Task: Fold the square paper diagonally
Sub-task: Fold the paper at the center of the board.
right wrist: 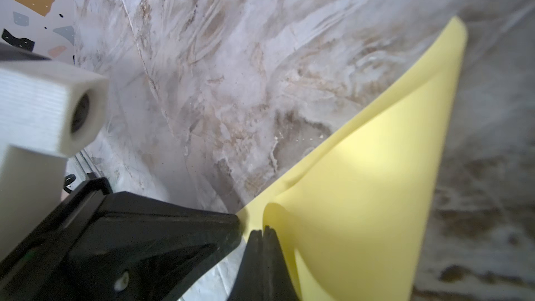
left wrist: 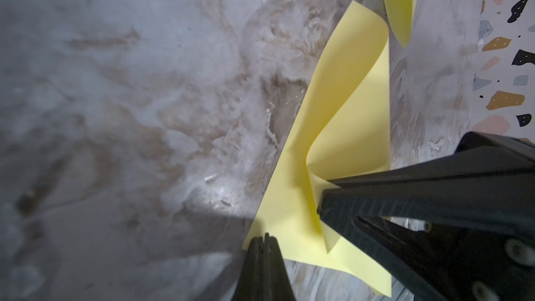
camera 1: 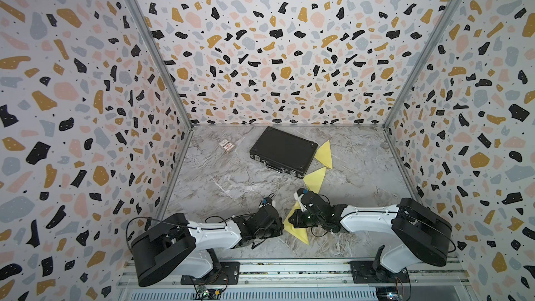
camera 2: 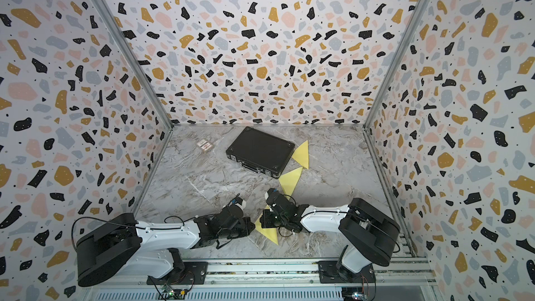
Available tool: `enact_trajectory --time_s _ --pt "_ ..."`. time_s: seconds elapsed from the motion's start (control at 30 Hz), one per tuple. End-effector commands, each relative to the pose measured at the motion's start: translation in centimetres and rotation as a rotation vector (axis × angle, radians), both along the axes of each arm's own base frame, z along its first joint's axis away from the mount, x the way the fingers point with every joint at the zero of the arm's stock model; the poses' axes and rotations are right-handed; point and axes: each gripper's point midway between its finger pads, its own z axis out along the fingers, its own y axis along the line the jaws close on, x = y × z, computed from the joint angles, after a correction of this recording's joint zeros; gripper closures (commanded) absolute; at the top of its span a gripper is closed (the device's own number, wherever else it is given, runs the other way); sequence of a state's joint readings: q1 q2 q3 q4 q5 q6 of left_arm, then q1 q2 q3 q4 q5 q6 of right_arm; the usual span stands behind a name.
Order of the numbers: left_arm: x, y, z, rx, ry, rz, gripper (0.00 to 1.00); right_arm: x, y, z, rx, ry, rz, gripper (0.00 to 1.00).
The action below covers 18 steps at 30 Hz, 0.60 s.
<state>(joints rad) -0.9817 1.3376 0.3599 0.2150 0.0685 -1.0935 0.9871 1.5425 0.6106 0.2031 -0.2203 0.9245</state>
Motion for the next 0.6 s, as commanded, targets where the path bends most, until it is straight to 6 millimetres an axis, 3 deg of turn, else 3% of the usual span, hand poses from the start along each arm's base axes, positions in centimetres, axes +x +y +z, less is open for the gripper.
enact_trajectory --time_s 0.0,0.57 --pt "-2.6 4.7 -4.8 0.209 0.125 0.016 1.00 0.5 0.9 1.0 0.026 -0.015 -0.003 1.00" --pt "-2.8 4.9 -5.1 0.212 0.131 0.020 1.00 -0.3 1.0 -0.1 0.006 0.005 0.015 1.00"
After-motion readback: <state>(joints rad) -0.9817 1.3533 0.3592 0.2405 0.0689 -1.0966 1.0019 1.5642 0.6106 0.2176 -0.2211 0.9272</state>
